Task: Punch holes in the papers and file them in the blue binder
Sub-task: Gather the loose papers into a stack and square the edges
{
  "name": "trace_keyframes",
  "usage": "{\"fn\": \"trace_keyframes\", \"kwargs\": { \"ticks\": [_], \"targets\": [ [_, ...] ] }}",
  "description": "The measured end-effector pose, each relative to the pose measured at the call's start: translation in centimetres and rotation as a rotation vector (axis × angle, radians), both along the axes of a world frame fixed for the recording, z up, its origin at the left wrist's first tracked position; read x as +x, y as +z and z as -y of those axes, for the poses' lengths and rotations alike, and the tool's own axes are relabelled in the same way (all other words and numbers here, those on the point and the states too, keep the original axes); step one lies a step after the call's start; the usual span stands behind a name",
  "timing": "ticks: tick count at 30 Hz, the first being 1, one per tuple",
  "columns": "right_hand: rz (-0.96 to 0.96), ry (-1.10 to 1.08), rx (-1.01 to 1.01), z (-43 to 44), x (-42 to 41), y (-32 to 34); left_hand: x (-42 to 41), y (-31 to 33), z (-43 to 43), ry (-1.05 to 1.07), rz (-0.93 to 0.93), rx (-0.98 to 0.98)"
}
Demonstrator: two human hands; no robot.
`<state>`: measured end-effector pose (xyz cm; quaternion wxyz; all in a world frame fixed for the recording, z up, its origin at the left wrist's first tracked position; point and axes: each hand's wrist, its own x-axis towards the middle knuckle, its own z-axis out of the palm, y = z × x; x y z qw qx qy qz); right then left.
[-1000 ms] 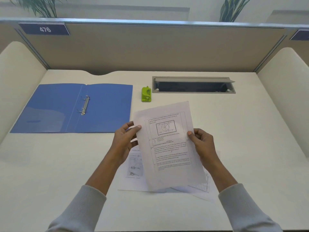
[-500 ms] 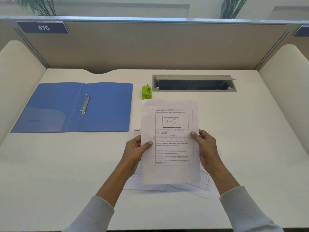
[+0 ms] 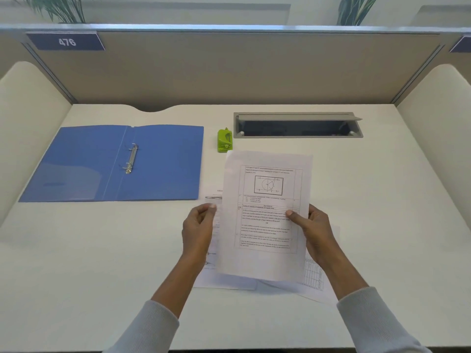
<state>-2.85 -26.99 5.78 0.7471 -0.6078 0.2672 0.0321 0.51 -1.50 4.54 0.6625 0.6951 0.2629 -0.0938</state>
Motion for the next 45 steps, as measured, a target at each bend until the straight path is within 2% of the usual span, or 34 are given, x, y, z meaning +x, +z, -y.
{"fn": "trace_keyframes", "kwargs": {
  "ticks": [3, 6, 9, 14, 23, 30, 33, 45],
  "targets": [
    [0.004, -0.018, -0.009, 0.7, -0.1, -0.2, -0.1, -2.1, -1.1, 0.047, -0.090, 0.355],
    [-0.006, -0.037, -0.022, 1.2, -0.5, -0.6, -0.4, -3.7, -1.7, -0.060, -0.259, 0.603],
    [-0.015, -0.039, -0.020, 1.4, -1.0, -1.0, -1.0, -4.6, -1.6, -0.176, -0.325, 0.743],
    [-0.023, -0.035, -0.024, 1.1, -1.4, -1.3, -2.1, -5.8, -1.3, -0.272, -0.330, 0.917],
    [-0.032, -0.038, -0.031, 0.9, -1.9, -1.5, -1.1, -5.5, -1.6, -0.306, -0.343, 0.808],
    [-0.035, -0.035, -0.031, 0.7, -2.2, -1.8, -0.9, -5.7, -1.3, -0.351, -0.386, 0.940],
    [-0.036, -0.034, -0.032, 0.5, -2.3, -1.8, -0.9, -5.7, -1.4, -0.336, -0.395, 0.935],
    [-0.024, -0.017, -0.034, 0.7, -2.3, -1.6, -1.3, -4.3, -1.9, -0.231, -0.190, 0.572]
  ]
}}
